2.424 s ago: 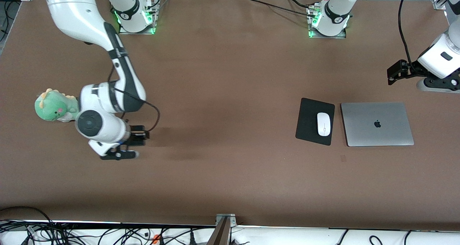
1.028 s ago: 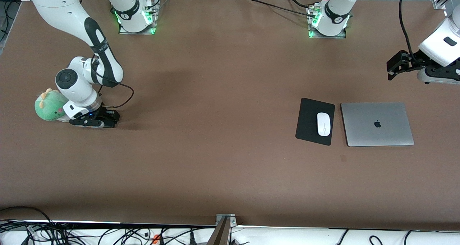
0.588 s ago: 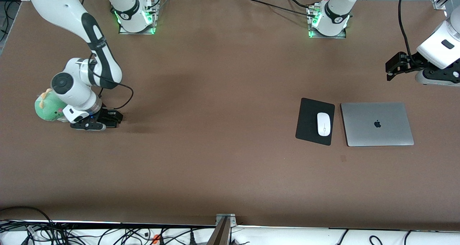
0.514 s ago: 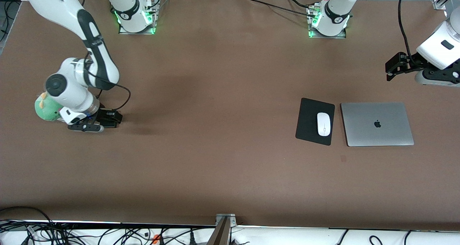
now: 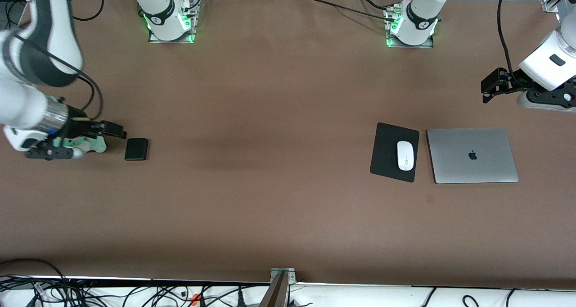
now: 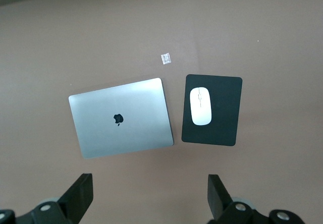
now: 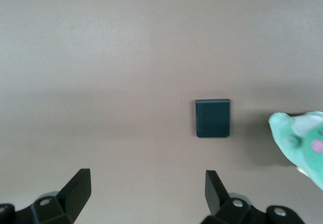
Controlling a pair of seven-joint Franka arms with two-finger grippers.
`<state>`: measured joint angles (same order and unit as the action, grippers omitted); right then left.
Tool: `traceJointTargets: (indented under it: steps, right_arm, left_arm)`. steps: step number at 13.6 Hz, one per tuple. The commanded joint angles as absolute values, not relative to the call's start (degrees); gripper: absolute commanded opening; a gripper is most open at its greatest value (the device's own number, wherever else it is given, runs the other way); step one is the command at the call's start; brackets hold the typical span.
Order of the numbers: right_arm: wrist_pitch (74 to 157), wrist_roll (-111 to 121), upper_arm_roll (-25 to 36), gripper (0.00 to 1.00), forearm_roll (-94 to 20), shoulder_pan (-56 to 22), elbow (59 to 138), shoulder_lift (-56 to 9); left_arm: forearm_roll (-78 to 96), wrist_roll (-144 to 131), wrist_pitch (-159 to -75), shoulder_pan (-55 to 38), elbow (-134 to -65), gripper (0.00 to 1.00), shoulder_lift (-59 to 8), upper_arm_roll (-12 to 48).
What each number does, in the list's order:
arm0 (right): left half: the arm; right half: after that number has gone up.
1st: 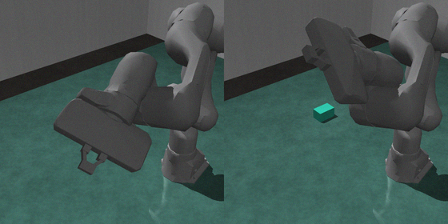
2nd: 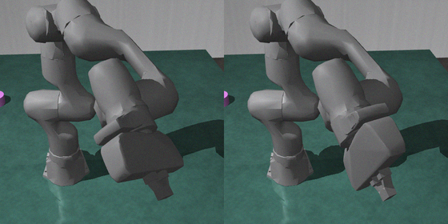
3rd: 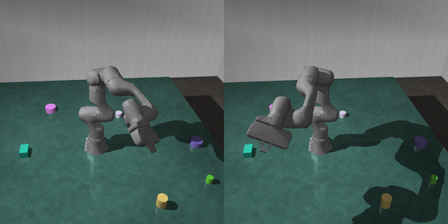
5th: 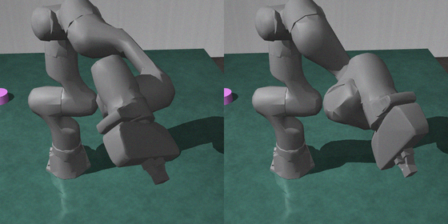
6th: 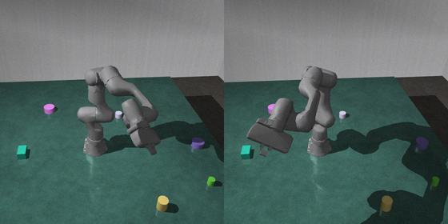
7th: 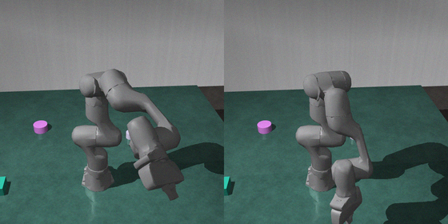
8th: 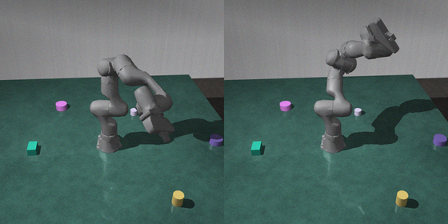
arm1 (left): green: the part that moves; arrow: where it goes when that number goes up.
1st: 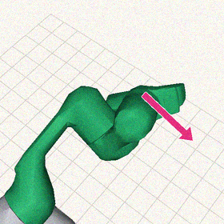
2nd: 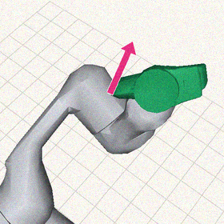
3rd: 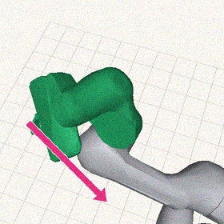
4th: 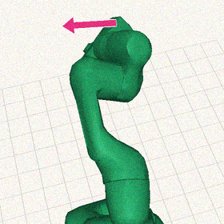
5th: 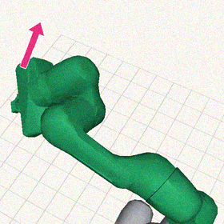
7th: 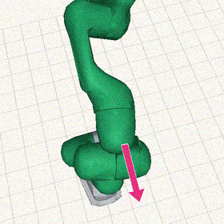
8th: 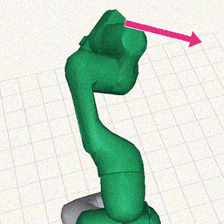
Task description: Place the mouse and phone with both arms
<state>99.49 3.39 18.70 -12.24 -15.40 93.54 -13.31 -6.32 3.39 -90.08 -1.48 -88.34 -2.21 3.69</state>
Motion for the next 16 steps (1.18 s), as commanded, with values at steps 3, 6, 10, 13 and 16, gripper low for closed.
traceJointTargets:
  steps: [3, 6, 10, 13, 16]
  right_arm:
    - [90.27, 4.48, 16.72, 1.0, -9.17, -10.22, 87.02, -12.04]
    - [86.23, 3.96, 9.77, 1.0, -3.61, -3.97, 83.5, -9.24]
    - [87.44, 4.04, 6.24, 1.0, -0.55, -0.79, 83.41, -6.68]
    - [89.99, 4.75, 6.41, 1.0, 0.09, -0.97, 83.15, -6.76]
    - [90.35, 4.83, 6.42, 1.0, 0.44, -0.97, 82.53, -7.12]
  left_arm:
    - [-7.03, 3.69, -88.77, -1.41, -86.31, 1.0, -3.08, 3.6]
    - [-7.03, 3.69, -88.68, -1.49, -86.31, 1.0, -3.08, 3.69]
    - [-7.03, 3.34, -88.68, -1.49, -86.31, 1.0, -3.08, 3.69]
    - [-7.03, 3.25, -88.68, -1.49, -86.31, 1.0, -3.16, 3.69]
    - [-7.29, 2.9, -88.68, -1.84, -86.31, 1.0, -3.16, 4.22]
